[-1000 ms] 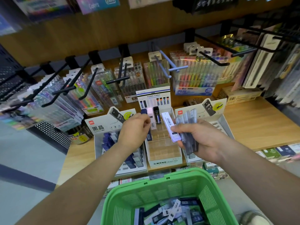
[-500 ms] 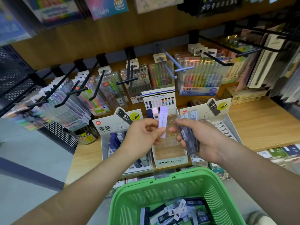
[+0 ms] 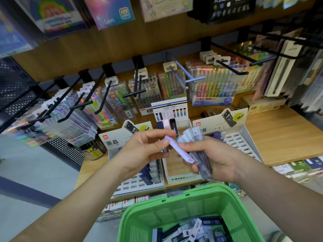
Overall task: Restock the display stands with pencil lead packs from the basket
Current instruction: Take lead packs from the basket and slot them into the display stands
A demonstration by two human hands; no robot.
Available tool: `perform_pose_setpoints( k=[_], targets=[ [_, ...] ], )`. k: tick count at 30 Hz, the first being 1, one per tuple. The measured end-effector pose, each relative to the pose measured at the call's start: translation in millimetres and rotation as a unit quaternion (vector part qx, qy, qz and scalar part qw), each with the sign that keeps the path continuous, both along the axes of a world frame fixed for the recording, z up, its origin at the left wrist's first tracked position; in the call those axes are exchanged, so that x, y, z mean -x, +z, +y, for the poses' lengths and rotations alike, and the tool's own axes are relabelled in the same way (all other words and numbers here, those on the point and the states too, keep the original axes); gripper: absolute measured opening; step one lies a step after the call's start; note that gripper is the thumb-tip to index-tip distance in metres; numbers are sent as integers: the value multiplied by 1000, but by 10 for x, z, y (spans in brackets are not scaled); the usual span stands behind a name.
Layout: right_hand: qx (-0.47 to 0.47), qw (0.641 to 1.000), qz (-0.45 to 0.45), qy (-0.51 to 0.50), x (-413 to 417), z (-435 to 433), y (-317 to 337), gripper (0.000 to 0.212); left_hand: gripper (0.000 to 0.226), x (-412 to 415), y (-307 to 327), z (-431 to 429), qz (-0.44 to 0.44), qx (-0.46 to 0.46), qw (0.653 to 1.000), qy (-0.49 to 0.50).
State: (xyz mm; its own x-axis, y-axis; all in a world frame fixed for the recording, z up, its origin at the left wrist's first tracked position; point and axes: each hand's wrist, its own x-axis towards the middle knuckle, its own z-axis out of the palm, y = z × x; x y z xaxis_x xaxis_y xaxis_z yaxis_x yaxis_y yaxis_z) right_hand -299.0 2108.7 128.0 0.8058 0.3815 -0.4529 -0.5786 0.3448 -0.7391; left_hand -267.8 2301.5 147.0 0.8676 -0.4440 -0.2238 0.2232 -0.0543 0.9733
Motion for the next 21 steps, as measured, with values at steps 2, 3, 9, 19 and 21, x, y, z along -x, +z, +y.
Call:
perform_pose_setpoints(
  k=[2, 3, 9, 19, 21],
  targets=[
    [-10, 999, 4, 34, 2, -2, -21, 17, 22, -6, -24, 11, 2, -4, 1000, -1],
    [-10, 999, 11, 41, 0, -3, -36, 20, 18, -10, -35, 11, 2, -4, 1000, 11],
    [71, 987, 73, -122, -93, -126, -90, 25, 6, -243, -132, 100, -154, -189, 956, 163],
    [83, 981, 45, -168, -136, -132, -53, 6, 16, -504, -632, -114, -414, -477, 772, 70],
    [74, 981, 46, -172, -131, -132, -37, 6, 15, -555, -664, -147, -416, -492, 764, 40]
  ],
)
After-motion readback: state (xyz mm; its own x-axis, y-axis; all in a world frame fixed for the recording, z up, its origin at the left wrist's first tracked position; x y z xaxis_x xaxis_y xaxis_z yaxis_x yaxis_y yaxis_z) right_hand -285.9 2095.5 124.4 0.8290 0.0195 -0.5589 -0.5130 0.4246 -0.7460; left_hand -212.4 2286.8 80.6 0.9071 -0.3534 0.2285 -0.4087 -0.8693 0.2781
